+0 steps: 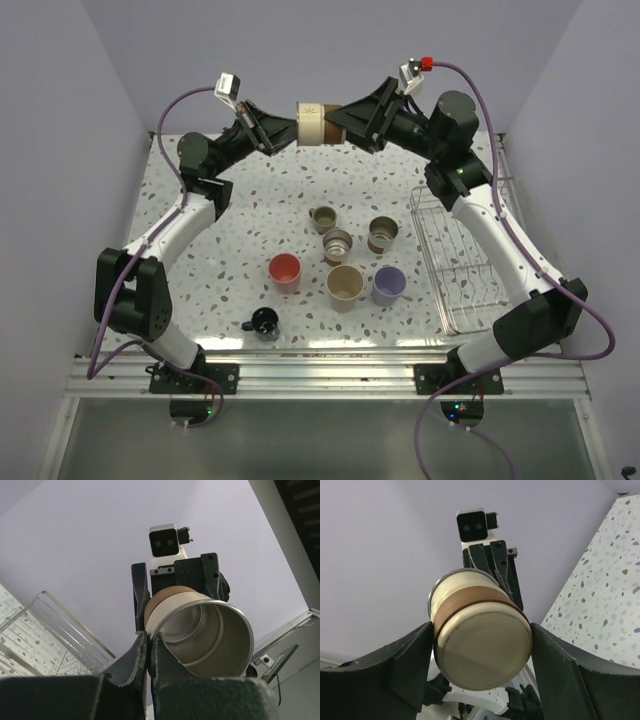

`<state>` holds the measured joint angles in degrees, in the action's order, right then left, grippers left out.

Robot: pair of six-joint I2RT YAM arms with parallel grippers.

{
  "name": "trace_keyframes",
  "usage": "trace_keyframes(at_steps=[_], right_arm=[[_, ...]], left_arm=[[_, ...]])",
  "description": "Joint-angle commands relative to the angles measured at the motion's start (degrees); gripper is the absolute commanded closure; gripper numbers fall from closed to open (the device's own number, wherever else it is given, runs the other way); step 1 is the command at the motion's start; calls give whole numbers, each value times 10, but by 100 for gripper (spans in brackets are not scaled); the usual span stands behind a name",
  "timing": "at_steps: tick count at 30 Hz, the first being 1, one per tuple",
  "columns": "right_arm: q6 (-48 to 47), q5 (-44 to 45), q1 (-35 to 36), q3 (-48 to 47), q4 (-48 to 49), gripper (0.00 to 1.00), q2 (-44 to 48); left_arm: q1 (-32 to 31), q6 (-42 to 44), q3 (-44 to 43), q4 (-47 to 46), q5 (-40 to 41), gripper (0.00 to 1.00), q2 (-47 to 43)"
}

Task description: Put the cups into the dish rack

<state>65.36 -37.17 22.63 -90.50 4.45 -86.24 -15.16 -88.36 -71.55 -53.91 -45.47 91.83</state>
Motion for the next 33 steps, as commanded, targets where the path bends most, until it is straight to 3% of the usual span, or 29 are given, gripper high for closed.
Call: trace_keyframes(at_steps=[1,5,6,7,9,11,16,22,26,27,33], right_arm=[[8,-17,5,-26,33,47,-1],[5,-22,7,-16,31,72,5],[4,-19,8,-13,31,84,8],[2,-19,8,-11,30,89,10],[-5,-12,8,-9,17,100,14],[-22,-5,8,-18,-1,100,17],[-48,10,-7,-76,-86,100,8],[-95,38,-49,-126,-165,100,11],[-202,163,-74,-173,-281,100,36],[-250,203,-77,-188,-361,100,34],[-332,394,-103,-216,-554,100,22]], left_arm=[[-20,-19,4,-44,29,100,4],[-33,-16,-3,-25,48,100,16],[-35,-16,-4,-22,49,97,19],[-37,-16,-6,-16,50,91,24],[-38,-16,-5,-11,50,70,26],[-38,-8,-1,5,48,57,21],[-35,20,8,62,37,48,4],[-7,70,30,162,32,26,-35],[40,124,86,257,64,20,-90],[61,142,89,317,77,19,-111],[104,338,33,583,158,18,-162]])
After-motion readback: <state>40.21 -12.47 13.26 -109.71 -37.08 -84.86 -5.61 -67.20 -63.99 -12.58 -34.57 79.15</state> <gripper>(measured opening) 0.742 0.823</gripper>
